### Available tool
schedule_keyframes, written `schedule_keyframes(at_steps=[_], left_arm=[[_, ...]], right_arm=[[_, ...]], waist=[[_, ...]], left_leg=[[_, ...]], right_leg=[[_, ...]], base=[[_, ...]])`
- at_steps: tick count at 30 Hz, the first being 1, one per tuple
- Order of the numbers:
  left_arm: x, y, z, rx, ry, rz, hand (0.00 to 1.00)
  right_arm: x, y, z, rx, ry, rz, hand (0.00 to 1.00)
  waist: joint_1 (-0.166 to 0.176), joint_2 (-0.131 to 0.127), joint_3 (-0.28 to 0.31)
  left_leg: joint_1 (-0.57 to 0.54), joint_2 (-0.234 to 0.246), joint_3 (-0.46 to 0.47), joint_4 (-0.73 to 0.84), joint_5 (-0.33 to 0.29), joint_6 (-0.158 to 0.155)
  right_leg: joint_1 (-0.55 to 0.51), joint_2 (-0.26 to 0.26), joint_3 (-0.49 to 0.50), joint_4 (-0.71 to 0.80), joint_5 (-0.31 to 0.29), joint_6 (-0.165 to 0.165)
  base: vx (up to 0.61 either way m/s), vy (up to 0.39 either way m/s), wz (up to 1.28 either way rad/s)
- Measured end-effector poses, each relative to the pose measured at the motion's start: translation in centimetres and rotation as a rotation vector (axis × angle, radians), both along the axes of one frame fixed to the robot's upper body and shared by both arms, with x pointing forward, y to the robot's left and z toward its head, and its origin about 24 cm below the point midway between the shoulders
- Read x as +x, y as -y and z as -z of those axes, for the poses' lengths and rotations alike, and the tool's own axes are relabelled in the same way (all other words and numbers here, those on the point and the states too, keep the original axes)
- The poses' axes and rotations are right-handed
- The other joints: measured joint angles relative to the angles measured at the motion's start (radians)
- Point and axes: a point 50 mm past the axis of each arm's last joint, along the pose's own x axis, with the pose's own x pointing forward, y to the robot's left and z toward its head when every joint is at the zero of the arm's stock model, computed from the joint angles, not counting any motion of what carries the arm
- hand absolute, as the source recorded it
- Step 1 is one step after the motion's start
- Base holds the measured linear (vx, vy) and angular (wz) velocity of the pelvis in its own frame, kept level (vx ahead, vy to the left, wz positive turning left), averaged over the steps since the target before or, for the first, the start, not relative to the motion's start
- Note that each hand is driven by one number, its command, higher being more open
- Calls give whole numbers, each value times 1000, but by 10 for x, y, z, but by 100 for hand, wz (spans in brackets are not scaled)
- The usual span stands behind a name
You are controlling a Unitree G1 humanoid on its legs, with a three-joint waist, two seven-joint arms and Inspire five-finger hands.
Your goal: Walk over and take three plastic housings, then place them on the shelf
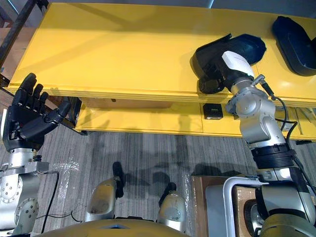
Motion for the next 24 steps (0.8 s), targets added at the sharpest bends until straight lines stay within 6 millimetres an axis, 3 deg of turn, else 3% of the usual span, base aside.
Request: schedule_keyframes(at_steps=[14,18,24], left_arm=[[-1,0,2,-1,-9,6,100],[-5,0,6,1,-28,10,100],[-5,7,10,-5,-43,45,100]], right_arm=[[15,-4,-6,-19,-2,-29,0],[16,-15,-8,-159,36,-98,0],[13,-46,-14,-533,117,-346,0]], waist=[[1,9,5],[0,10,5],[13,10,4]], left_leg=[[2,-1,-10,0,-3,-7],[2,-1,-11,-2,-2,-7],[3,-3,-23,-20,16,-3]], right_leg=[[9,0,-11,0,-3,-4],[10,0,-13,1,-2,-2],[13,1,-29,3,-3,-3]], base=[[0,0,0],[0,0,0],[1,-12,6]])
